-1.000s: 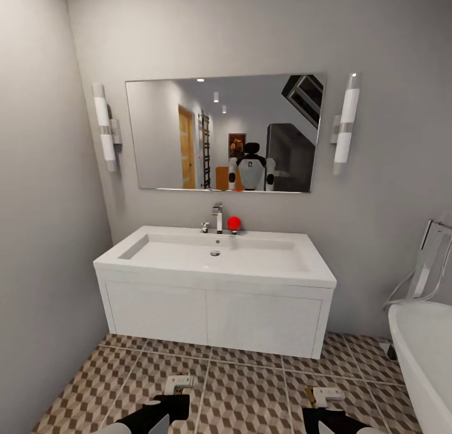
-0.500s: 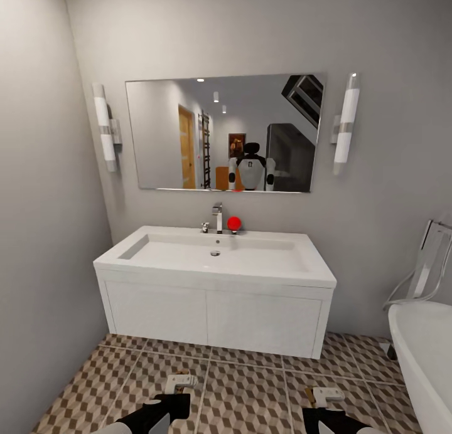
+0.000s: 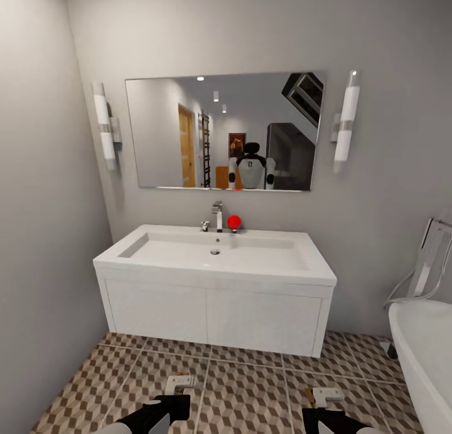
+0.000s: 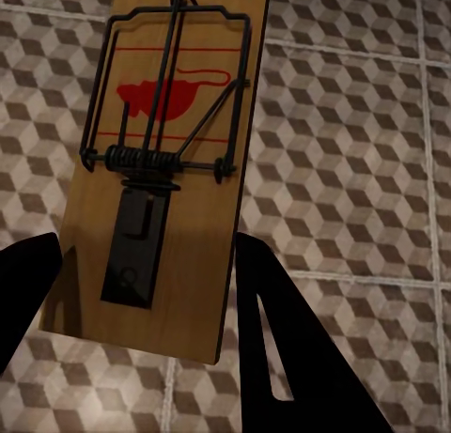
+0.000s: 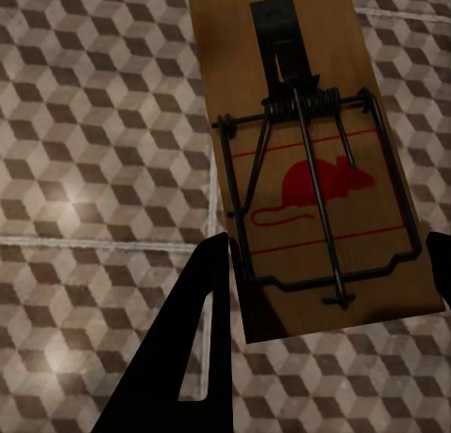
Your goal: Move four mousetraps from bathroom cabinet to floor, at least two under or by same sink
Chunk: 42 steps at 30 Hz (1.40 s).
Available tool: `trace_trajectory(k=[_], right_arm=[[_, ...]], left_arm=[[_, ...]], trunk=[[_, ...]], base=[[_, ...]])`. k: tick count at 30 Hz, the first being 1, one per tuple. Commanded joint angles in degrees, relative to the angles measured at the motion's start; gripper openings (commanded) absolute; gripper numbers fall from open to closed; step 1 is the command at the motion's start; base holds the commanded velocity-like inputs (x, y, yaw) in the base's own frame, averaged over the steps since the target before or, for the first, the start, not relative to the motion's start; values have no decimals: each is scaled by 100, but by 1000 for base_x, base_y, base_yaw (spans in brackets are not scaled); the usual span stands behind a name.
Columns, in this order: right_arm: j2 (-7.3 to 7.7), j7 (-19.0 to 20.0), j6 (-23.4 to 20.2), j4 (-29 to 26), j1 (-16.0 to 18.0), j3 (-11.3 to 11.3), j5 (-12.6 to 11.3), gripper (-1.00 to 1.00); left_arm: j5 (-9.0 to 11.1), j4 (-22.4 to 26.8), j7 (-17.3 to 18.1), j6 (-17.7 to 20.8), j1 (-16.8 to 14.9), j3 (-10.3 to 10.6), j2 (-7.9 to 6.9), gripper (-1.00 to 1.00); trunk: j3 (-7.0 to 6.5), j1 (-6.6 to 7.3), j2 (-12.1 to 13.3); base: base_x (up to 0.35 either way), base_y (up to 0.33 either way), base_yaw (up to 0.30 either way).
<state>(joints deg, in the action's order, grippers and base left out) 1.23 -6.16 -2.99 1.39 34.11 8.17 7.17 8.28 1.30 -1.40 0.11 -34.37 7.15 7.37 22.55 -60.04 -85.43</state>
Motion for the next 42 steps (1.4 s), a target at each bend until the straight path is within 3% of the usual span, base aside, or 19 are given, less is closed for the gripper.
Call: trace_trajectory(k=[1, 13, 20, 23, 30, 34, 37, 42], right_arm=[[0, -16, -8, 10, 8, 45, 51, -100], [5, -15, -66, 10, 8, 49, 39, -100], [-5, -18, -112, -18, 8, 32, 77, -100], [-11, -30, -310, -231, 8, 31, 92, -100], [-24, -62, -1475, -1663, 8, 41, 74, -100], [-31, -80, -2105, -2516, 8, 41, 63, -100], [-76, -91, -2284, -2913, 10, 38, 54, -100], [-135, -105, -2382, -3132, 21, 38, 20, -100]], left_arm=[[59, -1, -12, 4, -3, 50, 1, -100], [56, 1, 14, 47, -6, 33, 1, -100], [48, 98, 8, 529, -7, 35, -7, -100], [37, 354, -6, 687, -8, 39, -14, -100], [25, 1543, -21, 1434, -7, 47, -173, -100], [26, 2474, -19, 2003, -8, 44, -296, -100], [12, 3032, -20, 2309, -9, 42, -328, -100], [-15, 3822, -25, 2766, -9, 48, -336, -100]], trunk=[[25, -22, -45], [240, -286, -527], [366, -440, -807], [420, -506, -928], [546, -659, -1209], [617, -747, -1369], [671, -813, -1489], [761, -923, -1690]], base=[[0, 0, 0], [0, 0, 0], [0, 0, 0], [0, 0, 0], [0, 0, 0], [0, 0, 0], [0, 0, 0], [0, 0, 0]])
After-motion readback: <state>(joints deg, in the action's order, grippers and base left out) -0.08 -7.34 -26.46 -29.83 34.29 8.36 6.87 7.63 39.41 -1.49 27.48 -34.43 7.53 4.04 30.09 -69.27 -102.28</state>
